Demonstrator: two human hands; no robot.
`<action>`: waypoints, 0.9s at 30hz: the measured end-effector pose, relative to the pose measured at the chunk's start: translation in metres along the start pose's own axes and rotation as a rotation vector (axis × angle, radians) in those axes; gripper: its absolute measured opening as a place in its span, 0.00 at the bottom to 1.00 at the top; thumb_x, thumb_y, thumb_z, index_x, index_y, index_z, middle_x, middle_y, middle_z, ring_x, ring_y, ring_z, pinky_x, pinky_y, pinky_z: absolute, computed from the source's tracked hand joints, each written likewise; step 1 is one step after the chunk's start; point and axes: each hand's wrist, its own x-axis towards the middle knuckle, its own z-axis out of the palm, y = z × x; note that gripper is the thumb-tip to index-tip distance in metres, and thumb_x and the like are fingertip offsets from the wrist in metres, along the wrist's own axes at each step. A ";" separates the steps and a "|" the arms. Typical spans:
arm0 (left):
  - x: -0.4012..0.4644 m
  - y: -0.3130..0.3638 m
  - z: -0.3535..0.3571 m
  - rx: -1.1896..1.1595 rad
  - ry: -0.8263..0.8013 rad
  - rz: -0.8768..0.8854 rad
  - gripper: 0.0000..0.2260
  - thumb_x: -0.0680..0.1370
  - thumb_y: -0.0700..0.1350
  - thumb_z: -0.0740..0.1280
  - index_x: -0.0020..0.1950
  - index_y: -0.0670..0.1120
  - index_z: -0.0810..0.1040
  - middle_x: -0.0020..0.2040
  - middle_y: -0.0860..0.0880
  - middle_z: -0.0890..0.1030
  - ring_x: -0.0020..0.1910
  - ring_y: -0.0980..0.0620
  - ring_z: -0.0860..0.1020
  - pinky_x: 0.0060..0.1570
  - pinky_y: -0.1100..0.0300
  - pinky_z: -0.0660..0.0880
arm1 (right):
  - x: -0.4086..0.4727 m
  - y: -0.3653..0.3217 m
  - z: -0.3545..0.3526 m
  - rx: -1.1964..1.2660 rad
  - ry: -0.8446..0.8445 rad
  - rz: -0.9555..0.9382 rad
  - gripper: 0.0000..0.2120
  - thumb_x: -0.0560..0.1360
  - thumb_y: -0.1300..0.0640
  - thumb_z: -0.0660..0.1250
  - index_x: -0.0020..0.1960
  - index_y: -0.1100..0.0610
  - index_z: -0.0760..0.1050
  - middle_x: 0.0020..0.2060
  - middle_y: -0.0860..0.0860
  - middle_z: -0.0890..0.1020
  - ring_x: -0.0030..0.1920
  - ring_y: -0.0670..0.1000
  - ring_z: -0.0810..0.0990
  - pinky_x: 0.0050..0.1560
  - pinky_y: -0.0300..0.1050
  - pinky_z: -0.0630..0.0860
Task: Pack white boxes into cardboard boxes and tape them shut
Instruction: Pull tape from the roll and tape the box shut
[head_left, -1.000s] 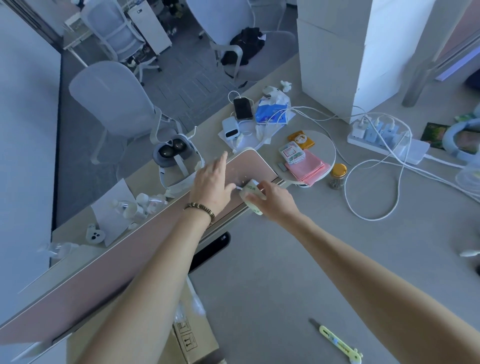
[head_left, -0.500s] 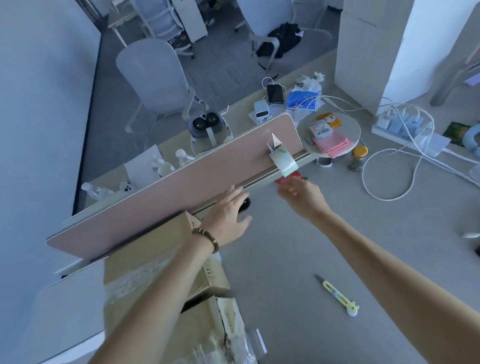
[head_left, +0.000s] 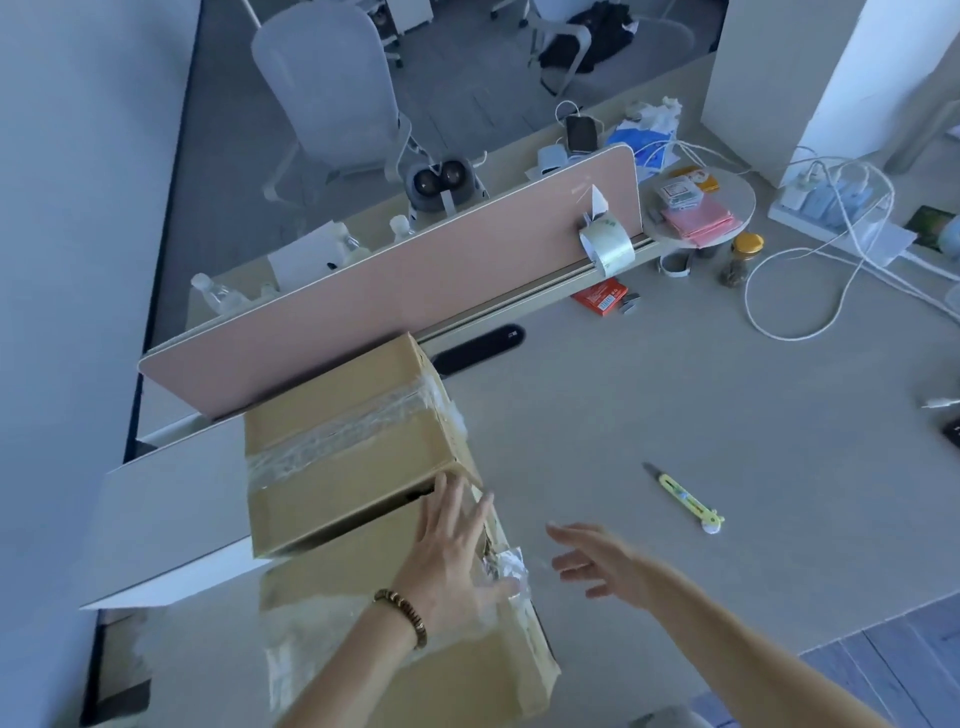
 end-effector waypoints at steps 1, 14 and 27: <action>-0.007 -0.001 0.007 0.022 -0.001 -0.015 0.49 0.71 0.74 0.60 0.81 0.53 0.40 0.79 0.46 0.31 0.76 0.44 0.27 0.77 0.44 0.37 | 0.001 0.004 0.003 0.066 -0.031 0.004 0.24 0.71 0.36 0.73 0.60 0.48 0.75 0.53 0.52 0.86 0.54 0.52 0.84 0.53 0.50 0.74; -0.029 0.001 0.060 0.113 0.144 -0.144 0.50 0.70 0.80 0.43 0.79 0.49 0.31 0.79 0.40 0.35 0.77 0.41 0.31 0.74 0.35 0.38 | -0.040 -0.008 0.003 0.039 0.233 -0.378 0.05 0.70 0.61 0.78 0.43 0.59 0.83 0.31 0.49 0.81 0.34 0.47 0.76 0.42 0.39 0.74; -0.030 0.001 0.064 0.126 0.188 -0.119 0.50 0.72 0.79 0.47 0.82 0.46 0.42 0.81 0.39 0.43 0.79 0.40 0.38 0.74 0.33 0.45 | 0.004 0.018 0.025 0.013 0.311 -0.293 0.11 0.68 0.56 0.81 0.46 0.53 0.82 0.30 0.46 0.79 0.33 0.48 0.75 0.41 0.44 0.73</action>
